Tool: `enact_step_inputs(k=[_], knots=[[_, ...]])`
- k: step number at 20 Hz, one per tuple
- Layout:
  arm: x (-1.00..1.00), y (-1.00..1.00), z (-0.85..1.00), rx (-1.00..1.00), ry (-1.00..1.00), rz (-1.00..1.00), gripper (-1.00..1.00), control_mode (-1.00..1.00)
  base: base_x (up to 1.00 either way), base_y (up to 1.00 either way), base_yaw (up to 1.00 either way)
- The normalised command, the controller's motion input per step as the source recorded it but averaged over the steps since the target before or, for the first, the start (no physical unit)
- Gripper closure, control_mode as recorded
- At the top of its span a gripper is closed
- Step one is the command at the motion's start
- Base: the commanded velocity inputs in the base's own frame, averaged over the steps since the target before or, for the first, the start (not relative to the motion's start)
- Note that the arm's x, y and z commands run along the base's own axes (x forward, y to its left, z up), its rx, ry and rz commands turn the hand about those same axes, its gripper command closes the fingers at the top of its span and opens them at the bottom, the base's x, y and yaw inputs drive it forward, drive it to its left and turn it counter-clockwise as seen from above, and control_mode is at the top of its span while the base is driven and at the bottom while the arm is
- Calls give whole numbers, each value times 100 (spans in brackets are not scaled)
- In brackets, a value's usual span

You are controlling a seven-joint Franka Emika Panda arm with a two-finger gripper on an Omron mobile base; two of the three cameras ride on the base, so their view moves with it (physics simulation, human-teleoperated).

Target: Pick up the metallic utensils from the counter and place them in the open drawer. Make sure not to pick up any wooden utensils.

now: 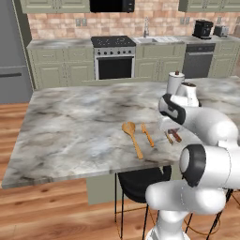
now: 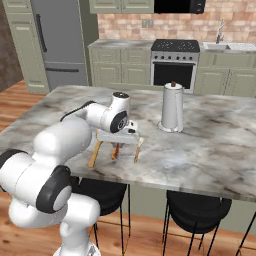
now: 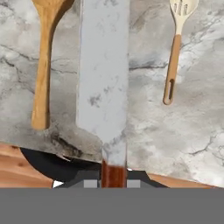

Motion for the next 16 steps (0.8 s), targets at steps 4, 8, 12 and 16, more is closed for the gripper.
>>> enact_step_inputs(k=[4, 8, 12, 16], knots=[[-25, 24, 100, 1, 0, -4, 100, -100, 0, 0, 0], [-45, 34, 100, 0, 0, -5, 100, -100, 0, 0, 0], [-90, 38, 100, 0, 0, -5, 100, -100, 0, 0, 0], [-100, 41, 91, 0, 0, -8, 100, -100, 0, 0, 0]])
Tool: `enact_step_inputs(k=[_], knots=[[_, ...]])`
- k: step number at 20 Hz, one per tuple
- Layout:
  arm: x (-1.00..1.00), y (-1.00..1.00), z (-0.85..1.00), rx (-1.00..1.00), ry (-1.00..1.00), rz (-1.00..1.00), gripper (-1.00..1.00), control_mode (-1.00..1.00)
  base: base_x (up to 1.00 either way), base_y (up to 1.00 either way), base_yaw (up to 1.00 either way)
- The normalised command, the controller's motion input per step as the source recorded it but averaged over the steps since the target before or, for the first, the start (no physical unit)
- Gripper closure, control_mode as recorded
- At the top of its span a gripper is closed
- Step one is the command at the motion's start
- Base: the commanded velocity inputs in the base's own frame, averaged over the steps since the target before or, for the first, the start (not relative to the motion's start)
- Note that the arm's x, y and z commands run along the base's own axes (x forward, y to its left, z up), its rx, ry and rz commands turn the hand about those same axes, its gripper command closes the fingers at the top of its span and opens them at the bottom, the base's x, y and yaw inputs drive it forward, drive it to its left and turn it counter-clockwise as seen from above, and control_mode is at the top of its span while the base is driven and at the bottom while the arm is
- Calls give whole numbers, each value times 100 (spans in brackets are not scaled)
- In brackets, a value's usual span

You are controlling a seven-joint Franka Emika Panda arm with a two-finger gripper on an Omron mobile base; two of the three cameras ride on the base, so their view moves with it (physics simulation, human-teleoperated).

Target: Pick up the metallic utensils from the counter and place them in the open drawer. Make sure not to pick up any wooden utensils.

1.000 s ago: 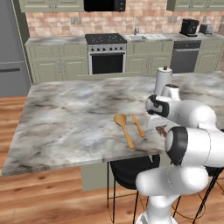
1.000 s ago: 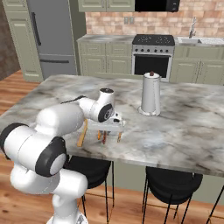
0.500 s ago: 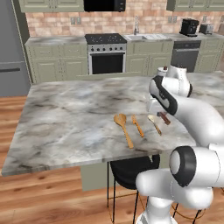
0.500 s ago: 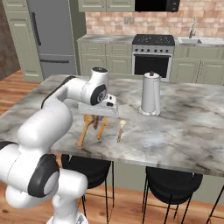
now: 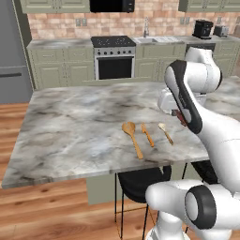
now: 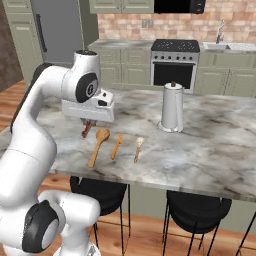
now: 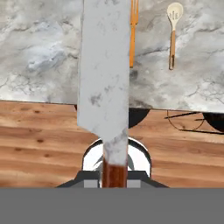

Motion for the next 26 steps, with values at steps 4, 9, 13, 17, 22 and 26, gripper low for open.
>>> enact_step_inputs(k=[4, 9, 13, 17, 22, 26], knots=[[-99, 40, 37, 0, 0, -10, 100, -100, 0, 0, 0], [-65, 9, 1, 0, -6, -12, 100, -100, 0, 0, 0], [-22, 0, 0, 0, -10, -11, 100, -100, 0, 0, 0], [0, 0, 0, 0, 0, 0, 100, -100, 0, 0, 0], [0, 0, 0, 0, 0, 0, 100, -100, 0, 0, 0], [0, 0, 0, 0, 0, 0, 100, -100, 0, 0, 0]])
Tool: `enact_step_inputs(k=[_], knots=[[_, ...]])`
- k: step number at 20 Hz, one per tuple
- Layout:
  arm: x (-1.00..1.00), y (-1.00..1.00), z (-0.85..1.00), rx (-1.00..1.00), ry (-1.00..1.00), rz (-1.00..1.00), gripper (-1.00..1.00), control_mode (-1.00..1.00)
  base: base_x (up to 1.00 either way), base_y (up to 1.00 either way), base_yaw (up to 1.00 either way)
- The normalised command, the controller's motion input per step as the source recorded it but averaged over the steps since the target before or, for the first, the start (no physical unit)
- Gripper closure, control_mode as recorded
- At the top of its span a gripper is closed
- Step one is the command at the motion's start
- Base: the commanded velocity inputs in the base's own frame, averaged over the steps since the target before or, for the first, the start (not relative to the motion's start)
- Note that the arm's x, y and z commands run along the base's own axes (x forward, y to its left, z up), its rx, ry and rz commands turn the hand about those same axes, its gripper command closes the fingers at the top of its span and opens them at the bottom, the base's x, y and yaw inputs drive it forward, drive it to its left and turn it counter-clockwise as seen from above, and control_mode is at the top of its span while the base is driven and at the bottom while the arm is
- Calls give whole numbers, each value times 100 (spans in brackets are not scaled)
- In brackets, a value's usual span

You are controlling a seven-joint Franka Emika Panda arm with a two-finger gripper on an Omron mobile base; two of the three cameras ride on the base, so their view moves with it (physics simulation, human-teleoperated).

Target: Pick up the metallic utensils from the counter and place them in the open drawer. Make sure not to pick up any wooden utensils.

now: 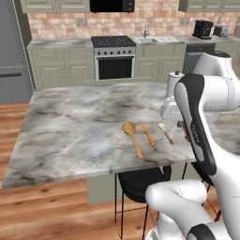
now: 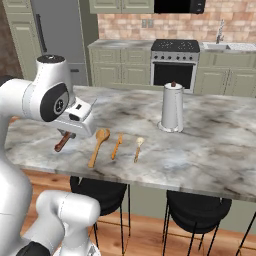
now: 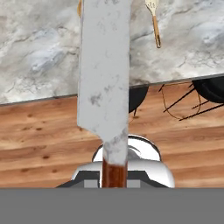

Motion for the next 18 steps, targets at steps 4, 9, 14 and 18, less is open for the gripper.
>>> enact_step_inputs(k=[4, 9, 14, 18], knots=[[0, 0, 0, 0, 0, 0, 100, 100, -20, 5, 0], [0, 0, 0, 0, 0, 0, 100, 100, -52, 72, -9], [0, 0, 0, 0, 0, 0, 100, 100, -57, 96, -18], [0, 0, 0, 0, 0, 0, 100, 100, -57, 100, -26]])
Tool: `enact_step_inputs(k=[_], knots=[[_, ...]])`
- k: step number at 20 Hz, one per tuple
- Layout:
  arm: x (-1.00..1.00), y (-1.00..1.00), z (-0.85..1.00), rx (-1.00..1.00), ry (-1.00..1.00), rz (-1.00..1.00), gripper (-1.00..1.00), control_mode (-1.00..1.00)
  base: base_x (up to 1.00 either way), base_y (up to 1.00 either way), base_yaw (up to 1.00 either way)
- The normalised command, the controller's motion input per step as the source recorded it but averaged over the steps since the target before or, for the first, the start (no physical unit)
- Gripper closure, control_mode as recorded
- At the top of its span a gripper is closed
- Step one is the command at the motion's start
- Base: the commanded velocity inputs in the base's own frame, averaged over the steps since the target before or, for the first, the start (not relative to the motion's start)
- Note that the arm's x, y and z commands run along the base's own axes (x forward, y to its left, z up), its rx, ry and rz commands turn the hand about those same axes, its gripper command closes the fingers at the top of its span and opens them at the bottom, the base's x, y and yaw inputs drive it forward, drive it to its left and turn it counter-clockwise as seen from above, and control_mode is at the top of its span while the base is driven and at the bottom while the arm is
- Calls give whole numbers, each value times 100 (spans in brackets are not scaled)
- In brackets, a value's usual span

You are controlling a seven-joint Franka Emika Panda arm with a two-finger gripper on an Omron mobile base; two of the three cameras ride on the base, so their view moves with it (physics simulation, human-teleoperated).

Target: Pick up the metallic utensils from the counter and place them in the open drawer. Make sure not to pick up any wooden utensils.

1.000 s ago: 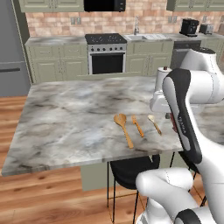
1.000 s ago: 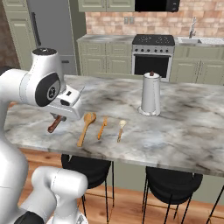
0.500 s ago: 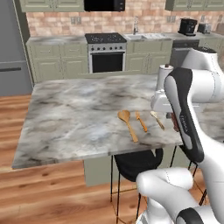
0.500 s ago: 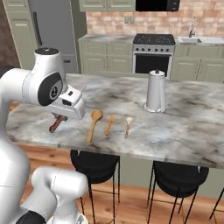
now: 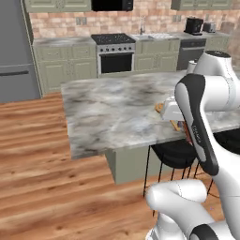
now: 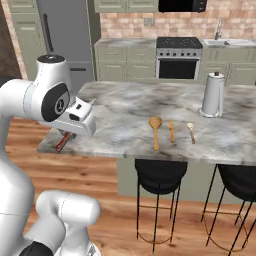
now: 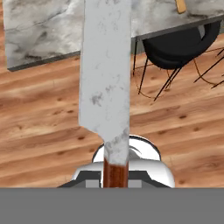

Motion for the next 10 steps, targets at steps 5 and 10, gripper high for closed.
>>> enact_step_inputs(k=[5, 10], knots=[[0, 0, 0, 0, 0, 0, 100, 100, -23, 100, -32], [0, 0, 0, 0, 0, 0, 100, 100, -14, 100, -38]])
